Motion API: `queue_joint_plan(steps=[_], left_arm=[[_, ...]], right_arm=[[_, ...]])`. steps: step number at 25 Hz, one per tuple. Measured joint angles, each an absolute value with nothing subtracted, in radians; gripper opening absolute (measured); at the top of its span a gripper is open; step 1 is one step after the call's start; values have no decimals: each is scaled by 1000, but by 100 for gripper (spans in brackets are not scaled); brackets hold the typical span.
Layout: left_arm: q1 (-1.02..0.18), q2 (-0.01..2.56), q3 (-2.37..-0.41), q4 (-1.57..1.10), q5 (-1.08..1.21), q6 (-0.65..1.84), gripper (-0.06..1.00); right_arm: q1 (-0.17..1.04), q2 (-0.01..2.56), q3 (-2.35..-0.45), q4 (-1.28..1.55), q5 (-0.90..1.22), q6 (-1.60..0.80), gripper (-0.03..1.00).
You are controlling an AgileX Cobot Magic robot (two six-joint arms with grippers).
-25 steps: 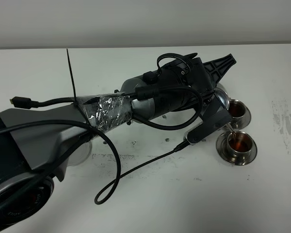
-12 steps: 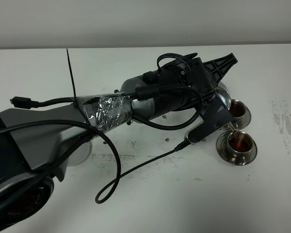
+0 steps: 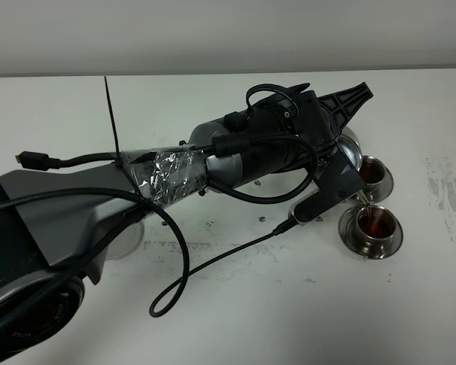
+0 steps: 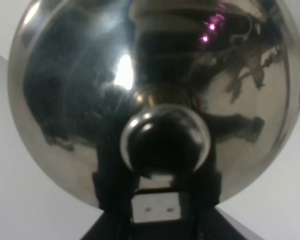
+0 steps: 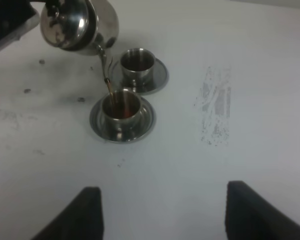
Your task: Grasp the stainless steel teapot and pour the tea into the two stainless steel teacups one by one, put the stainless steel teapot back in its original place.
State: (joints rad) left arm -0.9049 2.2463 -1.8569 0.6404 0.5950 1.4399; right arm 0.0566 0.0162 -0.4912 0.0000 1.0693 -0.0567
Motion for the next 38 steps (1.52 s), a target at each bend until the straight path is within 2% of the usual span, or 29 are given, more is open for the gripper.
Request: queue_joint_plan(steps=[38], left_arm=[[-905,2246,-1857,644,589,1440,19]], right_arm=[[57,16,-491,0,1069,-57,51]])
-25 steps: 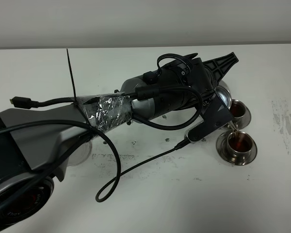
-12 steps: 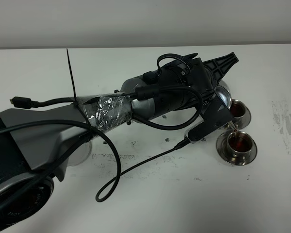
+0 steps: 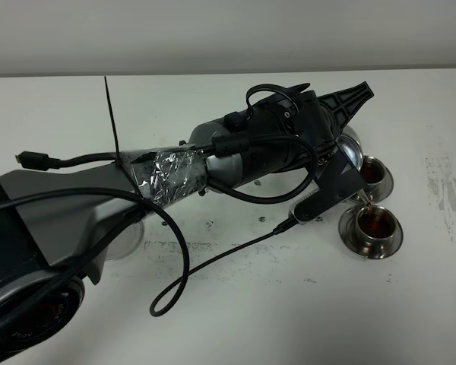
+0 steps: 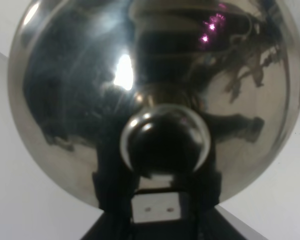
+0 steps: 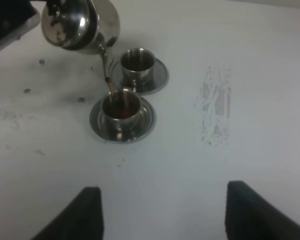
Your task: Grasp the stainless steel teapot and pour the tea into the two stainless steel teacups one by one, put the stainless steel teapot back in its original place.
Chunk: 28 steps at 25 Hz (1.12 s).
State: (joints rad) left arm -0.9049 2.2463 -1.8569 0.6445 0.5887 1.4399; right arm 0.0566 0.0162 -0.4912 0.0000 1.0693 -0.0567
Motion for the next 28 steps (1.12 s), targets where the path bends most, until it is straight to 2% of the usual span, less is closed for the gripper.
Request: queue_joint_plan(steps=[28], left_arm=[[-905,2246,-1857,644,589,1454,19]], right_arm=[[57,16,-491,0,1069,-57,51]])
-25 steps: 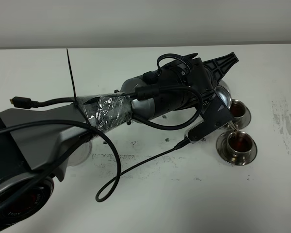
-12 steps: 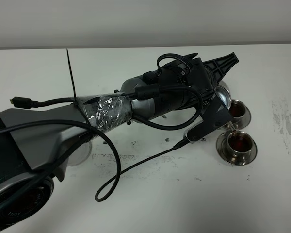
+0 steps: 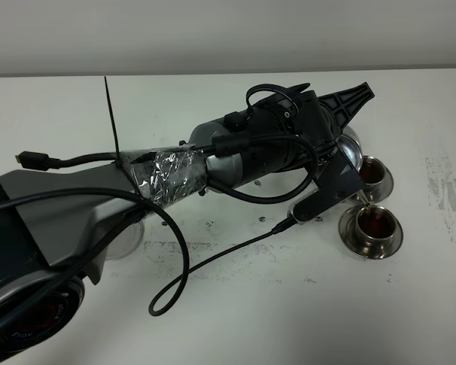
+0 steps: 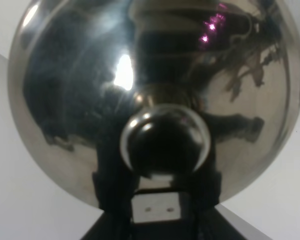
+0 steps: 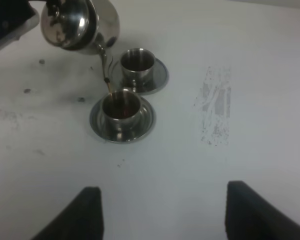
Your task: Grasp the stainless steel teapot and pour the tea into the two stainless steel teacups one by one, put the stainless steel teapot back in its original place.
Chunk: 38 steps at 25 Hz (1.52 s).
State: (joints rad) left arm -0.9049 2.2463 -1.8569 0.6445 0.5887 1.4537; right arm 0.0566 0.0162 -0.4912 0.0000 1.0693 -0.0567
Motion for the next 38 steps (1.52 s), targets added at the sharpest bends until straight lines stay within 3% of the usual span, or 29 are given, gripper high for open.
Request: queue_joint_plan(steps=[12,24,31,38], left_arm=[[-905,2246,-1857,601,589,1451,19],[-905,2226,-1857,585,614,1256,19],[-904,2155,-1857,478,672,917,19],[-886,2098,-1856,382,851,409,19]], right_arm=[[57,16,-491,0,1069,-57,51],[57,16,-491,0,1069,-57,51],[57,16,-491,0,1069,-57,51],[57,16,-491,0,1069,-57,51]])
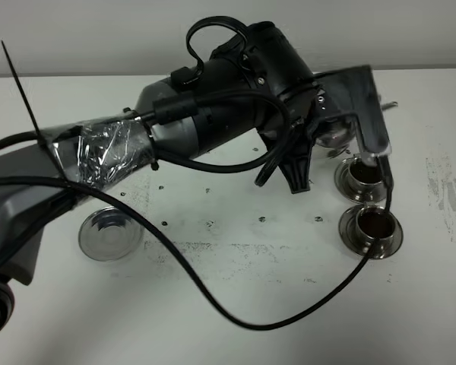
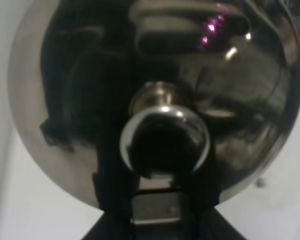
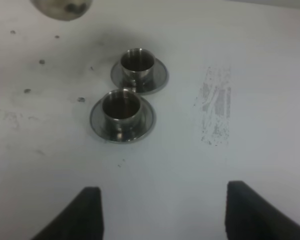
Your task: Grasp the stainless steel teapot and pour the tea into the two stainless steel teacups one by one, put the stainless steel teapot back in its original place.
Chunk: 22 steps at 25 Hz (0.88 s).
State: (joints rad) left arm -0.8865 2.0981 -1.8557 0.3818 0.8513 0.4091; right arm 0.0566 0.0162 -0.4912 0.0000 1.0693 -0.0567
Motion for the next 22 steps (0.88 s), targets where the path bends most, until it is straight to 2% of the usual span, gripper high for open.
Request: queue_joint_plan(steps=[5,22], left_arm=[[-865,2097,-1774,317,846,290,19],[-832,2097,-1542,218,711,282,19]], right_arm=[[57,16,-491,0,1069,-57,51],[57,16,-491,0,1069,-57,51]])
